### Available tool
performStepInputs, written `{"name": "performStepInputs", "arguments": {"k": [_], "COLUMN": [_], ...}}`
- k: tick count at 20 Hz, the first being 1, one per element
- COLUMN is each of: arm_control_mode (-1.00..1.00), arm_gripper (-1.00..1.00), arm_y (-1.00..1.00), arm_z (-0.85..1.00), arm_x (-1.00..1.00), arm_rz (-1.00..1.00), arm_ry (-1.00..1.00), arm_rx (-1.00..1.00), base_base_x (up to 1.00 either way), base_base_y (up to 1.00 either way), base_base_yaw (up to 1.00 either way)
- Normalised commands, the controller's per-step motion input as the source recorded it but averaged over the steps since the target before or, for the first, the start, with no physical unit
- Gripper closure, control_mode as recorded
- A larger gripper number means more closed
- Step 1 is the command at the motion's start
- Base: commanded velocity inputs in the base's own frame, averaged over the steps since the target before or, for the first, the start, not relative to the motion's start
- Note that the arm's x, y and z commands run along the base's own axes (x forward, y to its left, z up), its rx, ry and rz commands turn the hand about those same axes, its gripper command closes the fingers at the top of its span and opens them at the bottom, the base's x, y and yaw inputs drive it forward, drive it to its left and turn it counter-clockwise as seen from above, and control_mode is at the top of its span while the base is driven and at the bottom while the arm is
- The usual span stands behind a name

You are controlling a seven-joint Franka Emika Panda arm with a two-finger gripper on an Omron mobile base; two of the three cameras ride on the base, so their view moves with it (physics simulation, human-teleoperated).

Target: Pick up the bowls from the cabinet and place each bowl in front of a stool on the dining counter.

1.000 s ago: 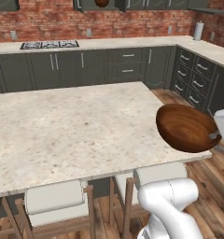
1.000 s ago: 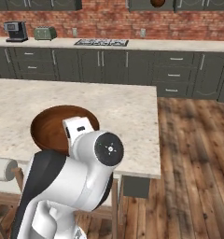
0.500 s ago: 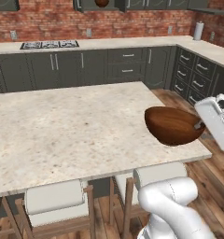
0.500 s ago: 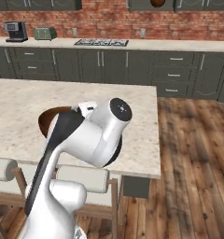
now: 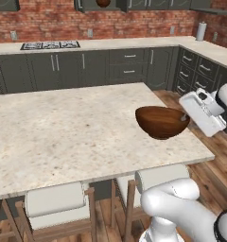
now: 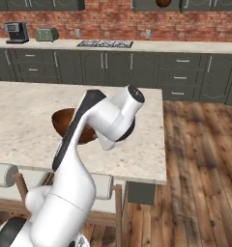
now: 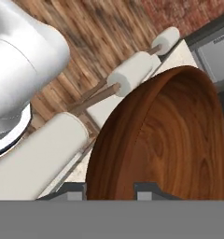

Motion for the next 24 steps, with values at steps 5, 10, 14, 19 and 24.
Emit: {"name": "performStepInputs", "arguments": {"k": [5, 10, 14, 19, 24], "arm_control_mode": [-1.0, -1.0, -1.0, -1.0, -1.0], "arm_gripper": [1.0, 1.0, 1.0, 1.0, 1.0], "arm_y": [0.0, -0.04, -0.15, -0.15, -0.06], "arm_z": [-0.55, -0.85, -0.87, -0.43, -0.17], "arm_x": [0.7, 0.55, 0.42, 0.37, 0.2], "arm_rz": [0.13, 0.11, 0.08, 0.03, 0.0], "arm_ry": [-0.08, -0.09, -0.13, -0.06, 0.0], "arm_rx": [-0.01, -0.05, -0.09, -0.05, -0.05], "base_base_x": [0.0, 0.0, 0.0, 0.0, 0.0], "base_base_y": [0.0, 0.0, 0.0, 0.0, 0.0], "base_base_yaw": [0.0, 0.0, 0.0, 0.0, 0.0]}}
